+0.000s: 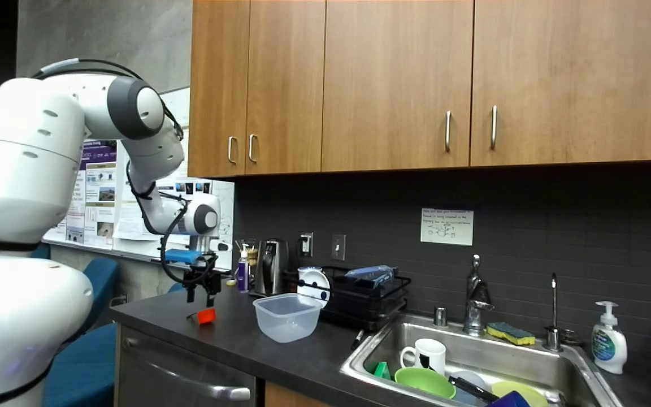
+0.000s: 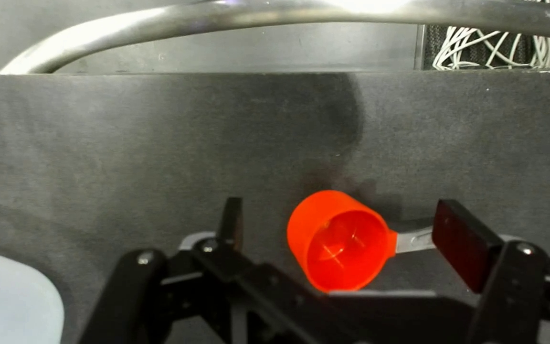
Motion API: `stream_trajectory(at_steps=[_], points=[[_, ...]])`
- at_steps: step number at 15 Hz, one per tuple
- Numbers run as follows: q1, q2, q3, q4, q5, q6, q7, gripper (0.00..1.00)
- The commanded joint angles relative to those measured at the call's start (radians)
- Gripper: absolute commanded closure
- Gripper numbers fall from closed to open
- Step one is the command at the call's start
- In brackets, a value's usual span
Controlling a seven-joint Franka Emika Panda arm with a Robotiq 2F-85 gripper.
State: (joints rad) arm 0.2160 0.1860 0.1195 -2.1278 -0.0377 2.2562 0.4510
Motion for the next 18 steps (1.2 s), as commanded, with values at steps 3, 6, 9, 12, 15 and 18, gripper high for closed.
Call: stream_trajectory(at_steps=[3,6,9,12,15,18], points=[[-0.007,0.023,-0.002,0.041,0.001,-0.029,-0.026,0.0],[-0.007,0.048,-0.008,0.072,-0.017,-0.049,-0.022,0.0],[-0.02,0.089,-0.003,0.123,0.027,-0.116,-0.086,0.0],[-0.03,0.115,0.001,0.162,0.075,-0.172,-0.154,0.0],[-0.032,0.138,-0.002,0.202,0.087,-0.212,-0.18,0.0],[-0.03,0.156,-0.007,0.241,0.082,-0.253,-0.176,0.0]])
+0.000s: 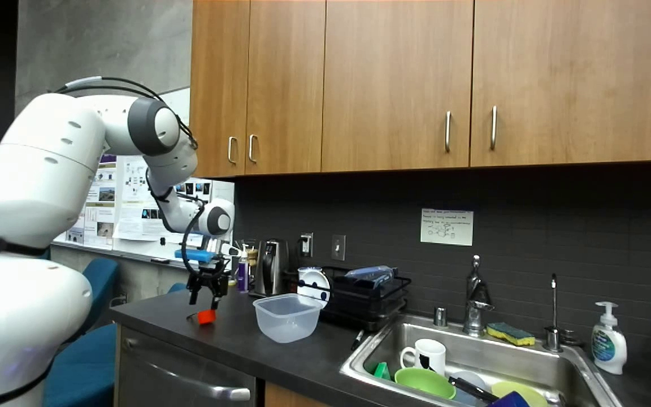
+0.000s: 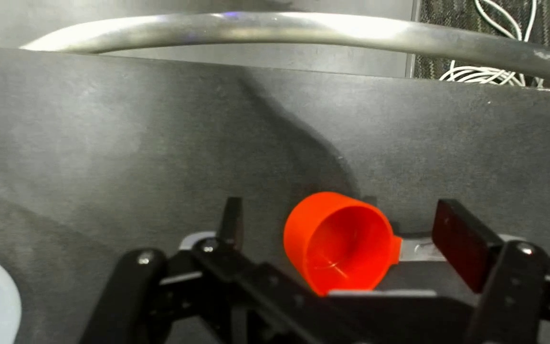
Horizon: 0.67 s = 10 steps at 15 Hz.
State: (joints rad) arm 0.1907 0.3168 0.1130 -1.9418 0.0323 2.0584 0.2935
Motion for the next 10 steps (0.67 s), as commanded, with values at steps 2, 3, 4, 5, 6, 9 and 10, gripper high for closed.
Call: stream_trajectory(at_steps=[2,3,4,5,6,9,10], points=[[-0.007,0.033,-0.002,0.072,0.016,-0.06,-0.015,0.0],[-0.011,0.032,0.002,0.072,0.032,-0.039,-0.027,0.0],[-0.01,0.035,-0.001,0.077,0.033,-0.031,-0.014,0.0],[-0.006,0.032,-0.006,0.073,0.021,-0.009,-0.006,0.0],[-0.006,0.033,-0.007,0.075,0.015,-0.004,-0.008,0.0],[-0.009,0.055,-0.003,0.113,0.027,-0.093,-0.021,0.0],[-0.009,0.058,-0.003,0.119,0.032,-0.106,-0.016,0.0]])
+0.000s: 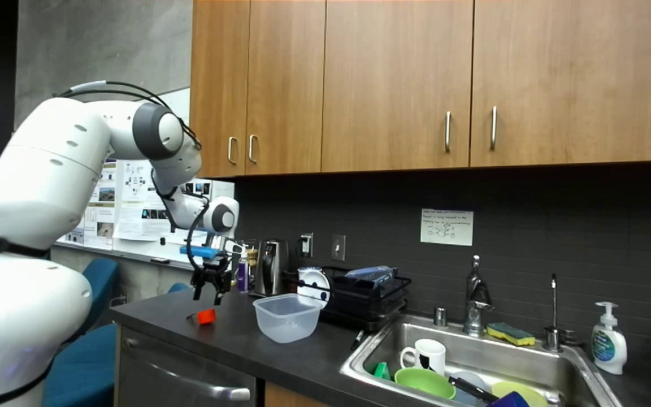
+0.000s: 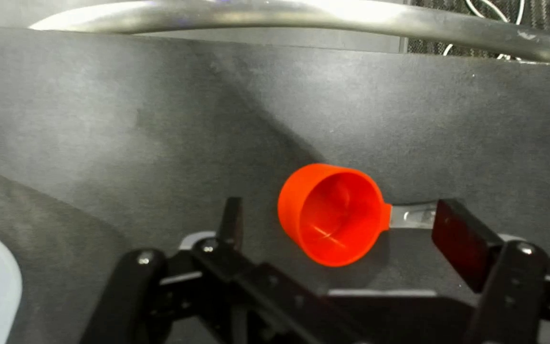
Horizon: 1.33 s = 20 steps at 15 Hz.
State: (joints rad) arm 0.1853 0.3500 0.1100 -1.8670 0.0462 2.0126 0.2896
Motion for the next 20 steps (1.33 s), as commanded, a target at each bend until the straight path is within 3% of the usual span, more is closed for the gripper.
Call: stream_trajectory(at_steps=[1,8,13,20], points=[[-0.003,0.028,0.001,0.048,0.018,-0.066,-0.015,0.0],[0.004,0.091,-0.004,0.13,-0.005,-0.222,-0.042,0.0],[-0.013,0.097,0.003,0.139,0.051,-0.167,-0.075,0.0],[-0.004,0.093,-0.004,0.129,0.037,-0.17,-0.06,0.0]])
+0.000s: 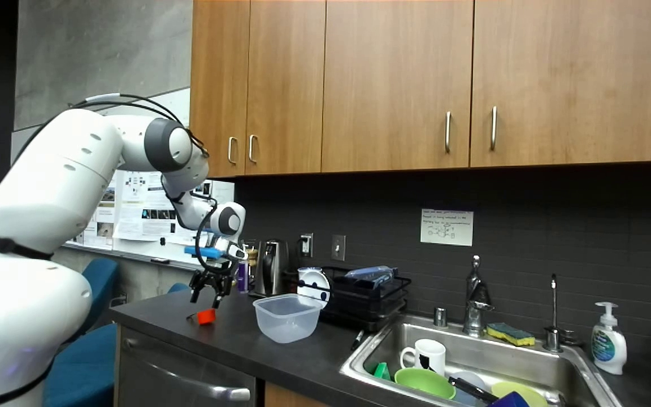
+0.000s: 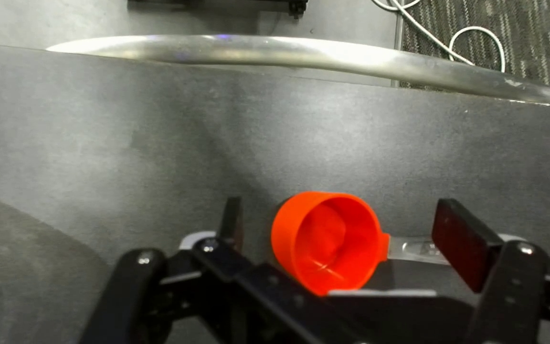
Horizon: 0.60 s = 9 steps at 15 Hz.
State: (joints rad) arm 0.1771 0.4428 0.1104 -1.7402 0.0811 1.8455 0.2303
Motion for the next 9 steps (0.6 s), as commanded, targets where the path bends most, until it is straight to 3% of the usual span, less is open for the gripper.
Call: stream_trajectory(at_steps=[1,9], points=[[0.004,0.001,-0.004,0.002,0.002,-0.002,-0.001,0.0],[0.006,0.012,-0.008,0.014,-0.016,-0.025,-0.006,0.0]])
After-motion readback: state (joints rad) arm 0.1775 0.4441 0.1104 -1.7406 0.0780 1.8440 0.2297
